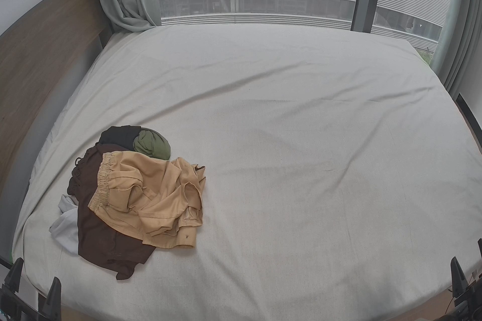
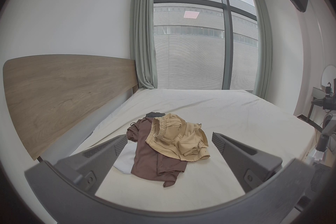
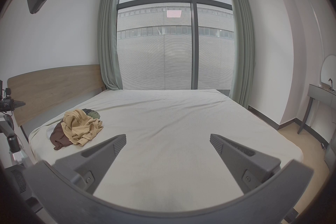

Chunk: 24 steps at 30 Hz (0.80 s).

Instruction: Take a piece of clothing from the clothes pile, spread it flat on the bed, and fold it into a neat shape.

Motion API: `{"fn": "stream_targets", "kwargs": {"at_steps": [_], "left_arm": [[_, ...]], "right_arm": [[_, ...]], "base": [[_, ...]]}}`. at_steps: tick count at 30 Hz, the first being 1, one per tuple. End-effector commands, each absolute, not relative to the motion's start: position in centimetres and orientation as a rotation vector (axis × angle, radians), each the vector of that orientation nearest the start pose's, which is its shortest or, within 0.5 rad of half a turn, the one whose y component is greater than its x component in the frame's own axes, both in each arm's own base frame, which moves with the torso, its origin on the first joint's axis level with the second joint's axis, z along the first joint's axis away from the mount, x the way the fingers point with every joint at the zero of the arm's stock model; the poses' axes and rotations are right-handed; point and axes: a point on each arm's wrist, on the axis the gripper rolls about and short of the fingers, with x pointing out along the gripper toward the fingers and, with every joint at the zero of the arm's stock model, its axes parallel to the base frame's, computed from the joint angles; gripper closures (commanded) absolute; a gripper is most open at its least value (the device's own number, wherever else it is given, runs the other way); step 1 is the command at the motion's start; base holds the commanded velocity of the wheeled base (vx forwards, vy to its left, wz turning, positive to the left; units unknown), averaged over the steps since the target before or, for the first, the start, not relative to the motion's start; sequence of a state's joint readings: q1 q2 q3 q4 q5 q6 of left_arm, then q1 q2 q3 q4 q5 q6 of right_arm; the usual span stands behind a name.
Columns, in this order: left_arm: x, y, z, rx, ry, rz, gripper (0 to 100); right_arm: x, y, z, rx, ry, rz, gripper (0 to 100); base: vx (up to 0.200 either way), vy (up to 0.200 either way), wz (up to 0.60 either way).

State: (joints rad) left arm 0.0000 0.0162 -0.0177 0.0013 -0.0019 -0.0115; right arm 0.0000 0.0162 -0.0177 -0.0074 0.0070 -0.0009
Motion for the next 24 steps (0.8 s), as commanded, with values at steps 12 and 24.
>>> {"fn": "stream_targets", "kwargs": {"at_steps": [12,24], "left_arm": [[-2.29,-0.02,7.57,-0.005,0.000,-0.008,0],[-2.29,-0.03,7.62,0.005,-0.005,-0.012,0]], "right_arm": [[-2.28,0.02,7.63,0.000,-0.008,0.008,0],[-2.28,0.02,7.63,0.003,-0.008,0.008,0]], "base": [[0.000,0.000,0.00],[0.000,0.000,0.00]]}}
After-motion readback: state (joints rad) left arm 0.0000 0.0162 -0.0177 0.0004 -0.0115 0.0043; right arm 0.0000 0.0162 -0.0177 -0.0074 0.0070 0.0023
